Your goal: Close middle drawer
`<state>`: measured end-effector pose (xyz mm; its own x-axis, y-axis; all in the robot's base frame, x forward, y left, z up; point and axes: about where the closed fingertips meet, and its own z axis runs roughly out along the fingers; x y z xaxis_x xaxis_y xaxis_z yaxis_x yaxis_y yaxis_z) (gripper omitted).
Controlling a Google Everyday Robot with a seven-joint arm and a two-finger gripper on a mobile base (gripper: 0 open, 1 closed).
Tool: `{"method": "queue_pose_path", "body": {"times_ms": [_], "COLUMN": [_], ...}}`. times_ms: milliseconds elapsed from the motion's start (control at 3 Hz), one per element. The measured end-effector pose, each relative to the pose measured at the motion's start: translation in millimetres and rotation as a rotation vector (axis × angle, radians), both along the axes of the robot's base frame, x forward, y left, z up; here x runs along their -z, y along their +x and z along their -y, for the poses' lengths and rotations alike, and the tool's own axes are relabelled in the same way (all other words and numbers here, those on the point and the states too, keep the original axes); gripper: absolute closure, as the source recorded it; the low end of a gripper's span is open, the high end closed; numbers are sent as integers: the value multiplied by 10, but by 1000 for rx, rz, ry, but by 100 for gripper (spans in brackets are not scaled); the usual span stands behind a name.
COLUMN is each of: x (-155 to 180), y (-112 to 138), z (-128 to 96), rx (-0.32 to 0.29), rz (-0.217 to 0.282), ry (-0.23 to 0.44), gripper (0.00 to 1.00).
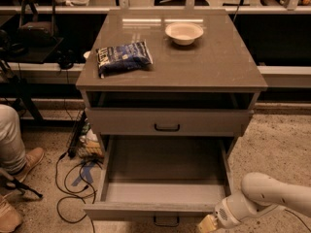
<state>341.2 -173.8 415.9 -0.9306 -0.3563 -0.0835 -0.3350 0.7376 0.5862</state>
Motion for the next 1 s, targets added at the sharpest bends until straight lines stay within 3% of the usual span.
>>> {"method": "queue_pose_path", "body": {"times_ms": [333, 1000], "x": [192, 221], "y": [233, 250], "z": [-96, -89], "rx": [53, 69], "rz": [34, 38], "ry": [43, 55], "gripper": [100, 100]}}
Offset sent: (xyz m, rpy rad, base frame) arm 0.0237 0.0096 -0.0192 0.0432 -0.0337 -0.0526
